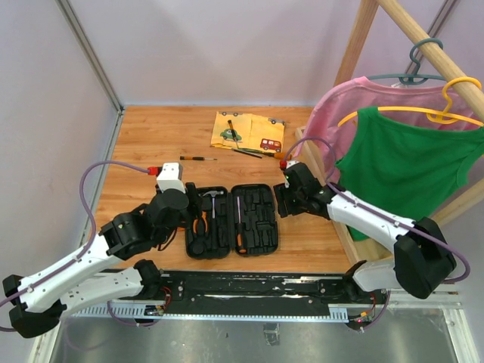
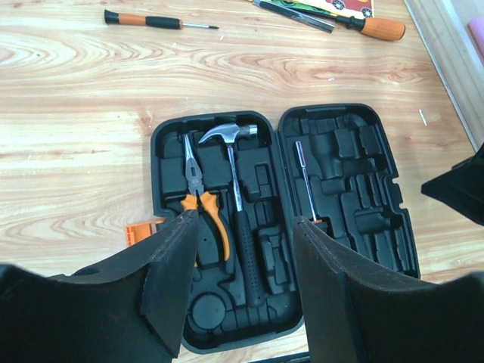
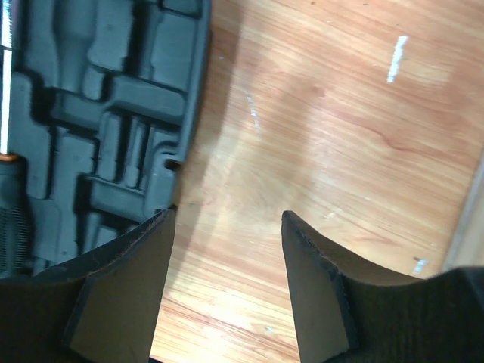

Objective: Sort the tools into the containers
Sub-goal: Move the storage box to the center of the board, then pick up the screwdriver from the center of the board.

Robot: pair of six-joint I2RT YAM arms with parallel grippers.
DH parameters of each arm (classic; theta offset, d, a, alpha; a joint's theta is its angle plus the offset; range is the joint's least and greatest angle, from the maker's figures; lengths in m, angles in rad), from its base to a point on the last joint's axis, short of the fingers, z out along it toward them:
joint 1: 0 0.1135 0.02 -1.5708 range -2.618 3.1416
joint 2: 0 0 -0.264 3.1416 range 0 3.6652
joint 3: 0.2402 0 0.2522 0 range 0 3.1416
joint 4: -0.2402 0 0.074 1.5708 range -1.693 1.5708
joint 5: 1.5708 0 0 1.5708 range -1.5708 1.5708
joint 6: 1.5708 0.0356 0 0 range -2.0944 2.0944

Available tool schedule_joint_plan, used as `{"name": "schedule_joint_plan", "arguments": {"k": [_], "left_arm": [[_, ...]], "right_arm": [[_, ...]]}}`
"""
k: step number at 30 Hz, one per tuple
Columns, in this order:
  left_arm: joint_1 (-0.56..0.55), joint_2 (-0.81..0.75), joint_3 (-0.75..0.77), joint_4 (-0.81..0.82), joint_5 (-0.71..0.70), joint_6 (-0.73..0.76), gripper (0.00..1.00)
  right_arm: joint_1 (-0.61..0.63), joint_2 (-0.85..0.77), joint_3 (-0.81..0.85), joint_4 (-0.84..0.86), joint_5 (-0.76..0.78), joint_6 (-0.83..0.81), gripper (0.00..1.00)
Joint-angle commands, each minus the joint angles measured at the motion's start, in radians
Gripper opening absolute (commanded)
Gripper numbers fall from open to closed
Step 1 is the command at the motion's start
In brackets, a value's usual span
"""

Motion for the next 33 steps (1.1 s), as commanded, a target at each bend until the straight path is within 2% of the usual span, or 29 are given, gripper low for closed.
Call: {"name": "schedule_joint_plan", "arguments": {"k": [1,10,16,25,33], "left_arm": [[0.006,-0.008,0.008,0.013,-0.03,0.041,0.58],[0.006,0.038,0.0,0.01,-0.021,0.041,0.62],[0.007,0.033,-0.004,0.014,-0.033,0.04,0.64],[0.006,0.048,-0.006,0.021,-0.046,0.041,0.66],[0.006,0.056,-0.008,0.011,-0.071,0.029,0.69]], "right_arm": [[-0.011,-0.018,0.077,-0.131,0.133,-0.122,0.61],[-0.046,0.168,0.322,-0.143,0.035,-0.356,0.66],[-0.139,0.345,0.515,-0.142,-0.106,-0.49,0.68],[-0.269,0.565,0.769,-0.174,-0.295,-0.605,0.68],[-0.299,0.78,1.01,-0.269,-0.345,-0.702,0.67]]}}
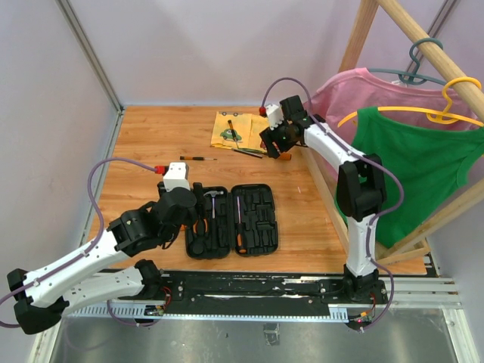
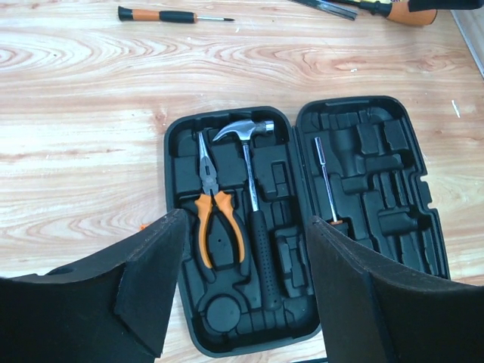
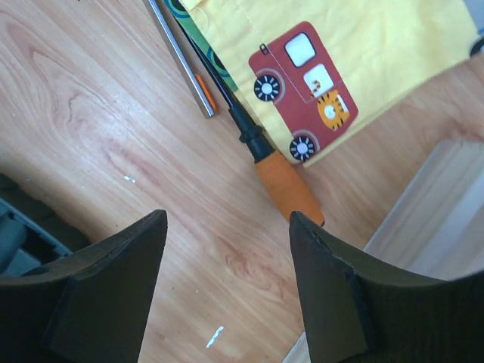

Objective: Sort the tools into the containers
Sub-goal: Pick up the screwdriver from the center of the board.

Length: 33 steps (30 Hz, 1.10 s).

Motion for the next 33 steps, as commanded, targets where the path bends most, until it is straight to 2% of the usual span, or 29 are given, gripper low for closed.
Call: {"name": "schedule_joint_plan", "arguments": {"k": [1,8,19,33], "left_arm": [[0.006,0.003,-0.004,0.008,-0.052,-0.001,0.7],[0.007,0.008,-0.004,0.002,-0.06,-0.007,0.7],[0.007,0.017,-0.006,0.004,-0.059,-0.006,0.7],[0.006,0.027,-0.008,0.007,-0.06,-0.007,0.71]], "right_arm": [[-0.025,0.095,0.12,-0.103,-0.056,-0.093,0.66],[-0.037,0.207,0.227,-0.184,-0.06,-0.14,0.63],[-0.037,0.246,0.174,-0.19,0.036,-0.17,0.62],[-0.037,0.326,0.239,-0.198,0.066,-0.201,0.61]]}}
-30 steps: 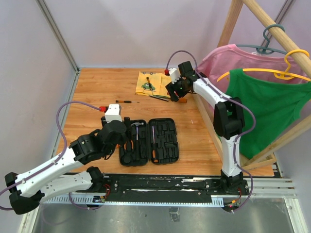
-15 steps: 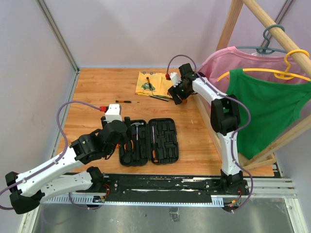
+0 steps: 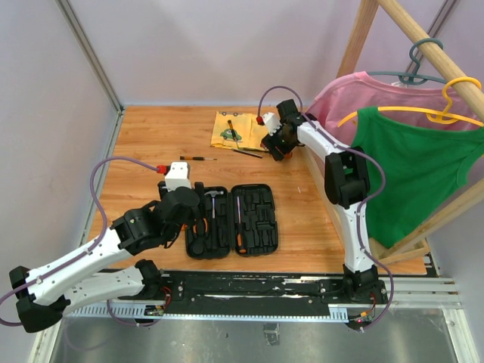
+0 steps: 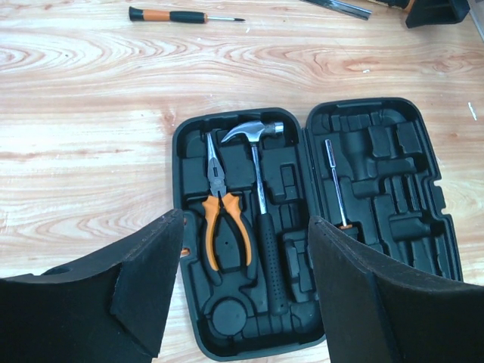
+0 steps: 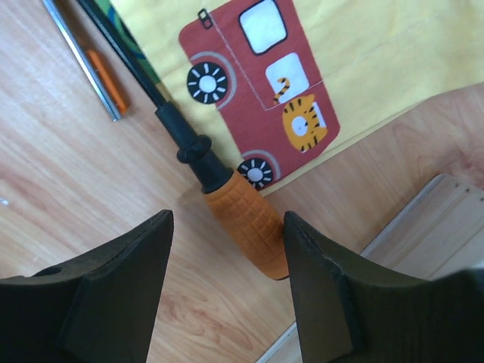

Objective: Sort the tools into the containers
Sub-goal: Pick up the screwdriver from the center of the board.

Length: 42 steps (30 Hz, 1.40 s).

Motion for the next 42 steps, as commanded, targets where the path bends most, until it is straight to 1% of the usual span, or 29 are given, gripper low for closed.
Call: {"name": "schedule_joint_plan", "arguments": {"k": [1,6,12,15,17,21,25,31,34,42], "left_arm": [[0.006,0.002,-0.008,0.008,-0.03,-0.006,0.71],[0.006,0.007,-0.008,0.009,-0.028,-0.006,0.71],[0.007,0.01,-0.009,0.011,-0.029,-0.006,0.72],[0.006,0.011,-0.007,0.011,-0.029,-0.003,0.72],[0.007,0.013,-0.008,0.011,-0.029,-0.004,0.72],[0.006,0.014,-0.01,0.011,-0.029,-0.004,0.72],[0.006,0.019,-0.009,0.013,-0.029,-0.003,0.72],[0.007,0.023,-0.009,0.015,-0.027,-0.001,0.72],[0.007,0.024,-0.01,0.016,-0.026,0.0,0.72],[0.006,0.022,-0.012,0.028,-0.008,0.011,0.72]], "right_arm": [[-0.006,0.066,0.02,-0.078,0.02,-0.019,0.61],[-0.006,0.092,0.024,-0.078,0.017,-0.025,0.58],[-0.005,0.106,0.029,-0.088,0.028,-0.038,0.53],[-0.006,0.111,0.04,-0.103,0.028,-0.046,0.46],[-0.006,0.109,0.045,-0.117,0.029,-0.049,0.4],[-0.002,0.065,0.009,-0.13,0.038,-0.045,0.29],[0.001,-0.026,-0.086,-0.11,0.035,-0.028,0.24],[0.016,-0.212,-0.255,-0.072,0.044,0.016,0.2],[0.024,-0.315,-0.371,-0.032,0.049,0.076,0.19],[0.027,-0.642,-0.708,0.154,0.061,0.262,0.06]]}}
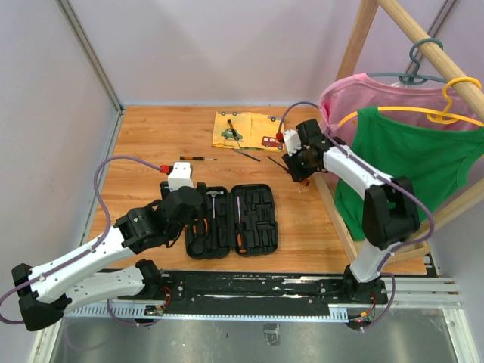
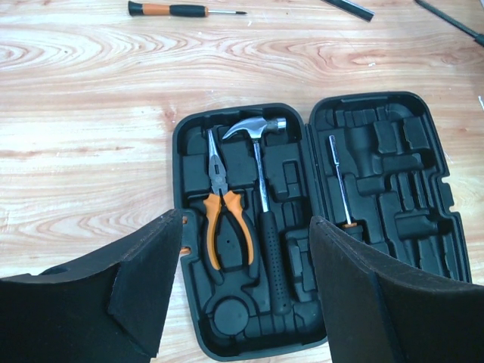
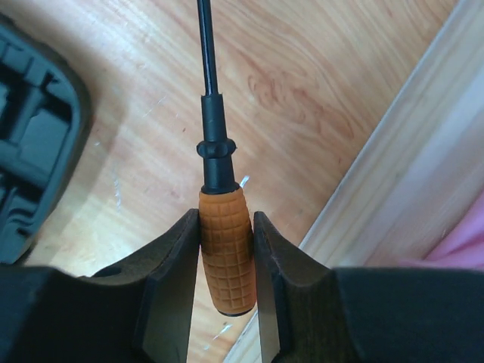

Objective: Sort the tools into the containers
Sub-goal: Pick up the screwdriver from the center of the board.

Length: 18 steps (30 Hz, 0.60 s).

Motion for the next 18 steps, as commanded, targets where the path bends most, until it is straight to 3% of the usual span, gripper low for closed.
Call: {"name": "schedule_joint_plan", "arguments": {"k": [1,7,14,18], "left_arm": [[0.006,-0.001,-0.011,0.027,-0.007,0.011,0.72],[0.006,-0.009,-0.013,0.031,-0.001,0.013,0.72],[0.007,-0.047,-0.012,0.036,0.002,0.013,0.72],[0.006,-0.112,-0.022,0.059,0.012,0.017,0.71]], "right_arm": [[0.015,-0.153,-0.14,0.125,-0.001,0.141,0.06],[0.021,-0.34,-0.318,0.249,-0.14,0.245,0.03],[0.061,-0.536,-0.597,0.676,-0.146,0.508,0.01],[0.088,-0.641,-0.713,0.864,-0.192,0.504,0.01]]}}
